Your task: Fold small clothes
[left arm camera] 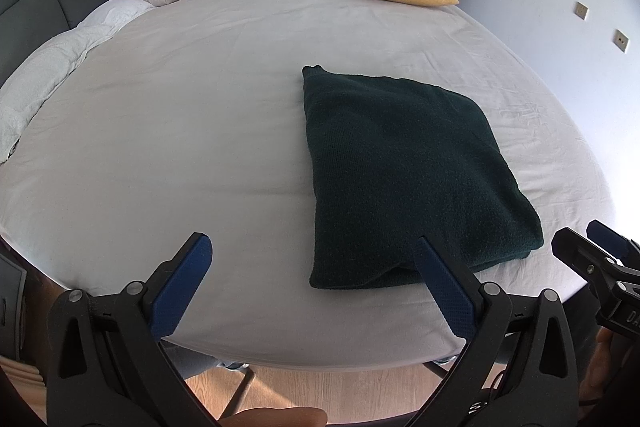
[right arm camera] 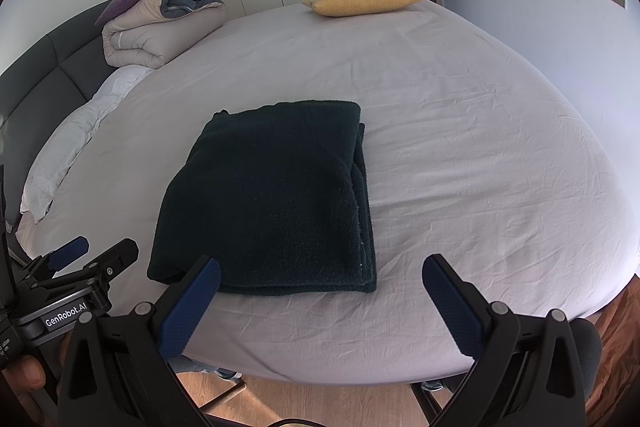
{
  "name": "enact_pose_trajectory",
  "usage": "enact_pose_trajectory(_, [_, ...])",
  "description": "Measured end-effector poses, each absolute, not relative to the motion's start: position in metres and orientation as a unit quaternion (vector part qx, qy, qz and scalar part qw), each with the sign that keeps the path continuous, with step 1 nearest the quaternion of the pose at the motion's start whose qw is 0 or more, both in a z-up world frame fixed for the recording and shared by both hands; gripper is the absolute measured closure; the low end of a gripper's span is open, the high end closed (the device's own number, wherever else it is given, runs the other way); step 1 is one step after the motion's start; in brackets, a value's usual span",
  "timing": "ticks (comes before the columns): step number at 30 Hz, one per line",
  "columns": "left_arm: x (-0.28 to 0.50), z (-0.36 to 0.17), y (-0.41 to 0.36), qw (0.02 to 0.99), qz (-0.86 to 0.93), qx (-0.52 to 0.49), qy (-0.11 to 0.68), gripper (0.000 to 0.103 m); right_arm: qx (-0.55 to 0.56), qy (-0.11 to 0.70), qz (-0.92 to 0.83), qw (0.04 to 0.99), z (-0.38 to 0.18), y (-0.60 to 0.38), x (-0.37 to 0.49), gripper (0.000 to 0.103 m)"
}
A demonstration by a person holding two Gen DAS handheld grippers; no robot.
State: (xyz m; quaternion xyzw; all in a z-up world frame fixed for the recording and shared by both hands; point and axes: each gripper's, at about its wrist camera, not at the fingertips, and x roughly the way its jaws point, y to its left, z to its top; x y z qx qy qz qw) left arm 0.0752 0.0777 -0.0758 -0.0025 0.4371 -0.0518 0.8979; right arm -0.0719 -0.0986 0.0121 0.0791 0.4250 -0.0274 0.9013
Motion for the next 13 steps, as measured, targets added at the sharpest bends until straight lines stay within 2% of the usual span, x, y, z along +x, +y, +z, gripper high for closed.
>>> enact_pose_trajectory(13, [0.078,-0.0772,0.0821,0.897,-0.052,0.003,0.438,0.0,0.084,0.428,-0.028,0.899,0.0074,-0.097,-0.0735,0.0])
